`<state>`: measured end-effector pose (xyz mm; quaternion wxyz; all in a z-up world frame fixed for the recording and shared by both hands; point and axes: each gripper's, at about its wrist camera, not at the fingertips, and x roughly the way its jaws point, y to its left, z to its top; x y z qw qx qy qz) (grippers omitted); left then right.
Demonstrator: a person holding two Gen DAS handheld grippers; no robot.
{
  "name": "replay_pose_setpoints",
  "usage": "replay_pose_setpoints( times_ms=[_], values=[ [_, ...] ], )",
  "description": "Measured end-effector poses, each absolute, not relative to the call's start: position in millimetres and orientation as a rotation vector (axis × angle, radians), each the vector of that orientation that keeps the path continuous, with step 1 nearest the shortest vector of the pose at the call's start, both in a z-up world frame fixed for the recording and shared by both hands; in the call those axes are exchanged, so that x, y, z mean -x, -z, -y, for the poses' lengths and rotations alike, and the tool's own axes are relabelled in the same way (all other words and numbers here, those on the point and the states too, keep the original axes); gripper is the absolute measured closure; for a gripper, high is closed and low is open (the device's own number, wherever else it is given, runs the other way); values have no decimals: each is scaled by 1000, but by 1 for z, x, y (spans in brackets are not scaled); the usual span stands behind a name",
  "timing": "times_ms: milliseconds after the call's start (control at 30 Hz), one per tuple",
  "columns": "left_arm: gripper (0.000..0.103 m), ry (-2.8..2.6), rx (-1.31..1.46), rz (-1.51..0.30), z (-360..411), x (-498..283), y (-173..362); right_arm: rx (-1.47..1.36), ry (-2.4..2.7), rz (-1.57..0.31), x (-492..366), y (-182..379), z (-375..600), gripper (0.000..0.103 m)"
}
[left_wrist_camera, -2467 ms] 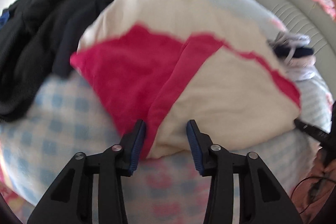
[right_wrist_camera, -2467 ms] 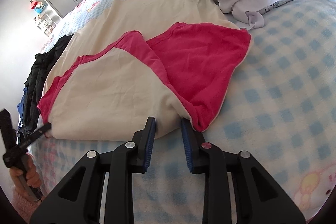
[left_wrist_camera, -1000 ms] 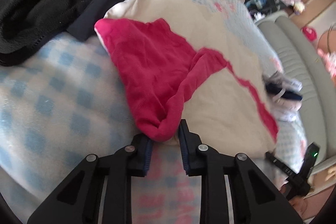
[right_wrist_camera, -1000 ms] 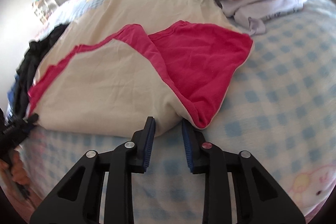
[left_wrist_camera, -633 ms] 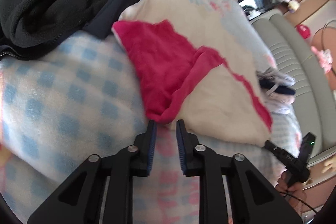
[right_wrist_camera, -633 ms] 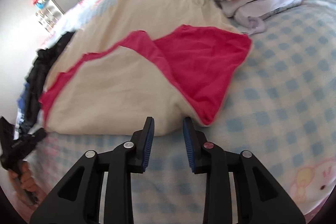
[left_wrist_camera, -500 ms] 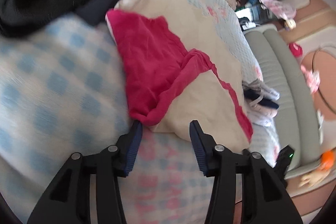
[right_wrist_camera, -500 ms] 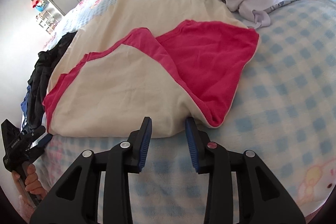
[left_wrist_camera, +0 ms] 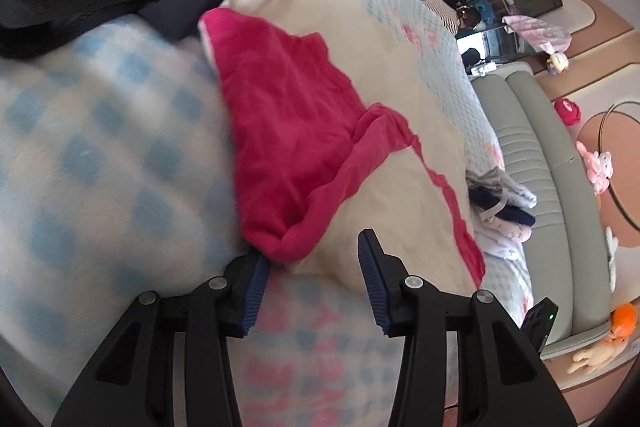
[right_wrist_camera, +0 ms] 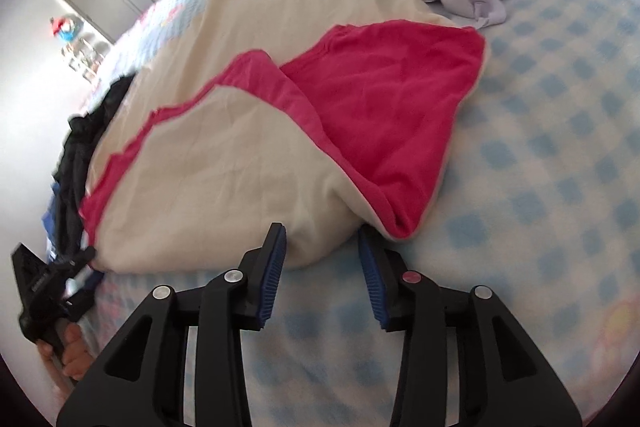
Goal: Fold clothes
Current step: 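Close both grippers on the folded pink-trimmed edge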
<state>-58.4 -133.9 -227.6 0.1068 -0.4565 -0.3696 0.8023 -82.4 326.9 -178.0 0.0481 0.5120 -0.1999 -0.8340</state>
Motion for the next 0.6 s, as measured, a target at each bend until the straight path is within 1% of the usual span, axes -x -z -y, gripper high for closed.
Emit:
replay_pose_setpoints(
  times_ms=[67, 100, 133, 167, 200, 267, 367, 500, 600],
  values=[
    [59, -2395, 1326, 1088, 131, 61, 225, -1543, 2555, 629, 84, 176, -327, 65],
    [65, -2420, 1326, 1075, 129, 61, 225, -1534, 2561, 639, 85, 175, -326, 71],
    [68, -2431, 1327, 1063, 128, 60, 225, -1524, 2567, 649, 86, 174, -326, 75],
    [70, -2441, 1329, 1051, 128, 58, 225, -1514, 2571, 652, 86, 173, -326, 76],
    [74, -2451, 1331, 1039, 128, 57, 226, -1504, 2570, 650, 84, 173, -328, 79],
    [79, -2438, 1318, 1060, 130, 54, 227, -1489, 2565, 663, 79, 173, -330, 81],
    [80, -2431, 1303, 1064, 132, 54, 224, -1484, 2549, 664, 77, 173, -332, 82],
    [78, -2395, 1324, 1127, 137, 55, 229, -1520, 2503, 709, 78, 181, -334, 77],
    [78, -2360, 1321, 1188, 144, 54, 236, -1525, 2493, 741, 78, 184, -335, 77]
  ],
)
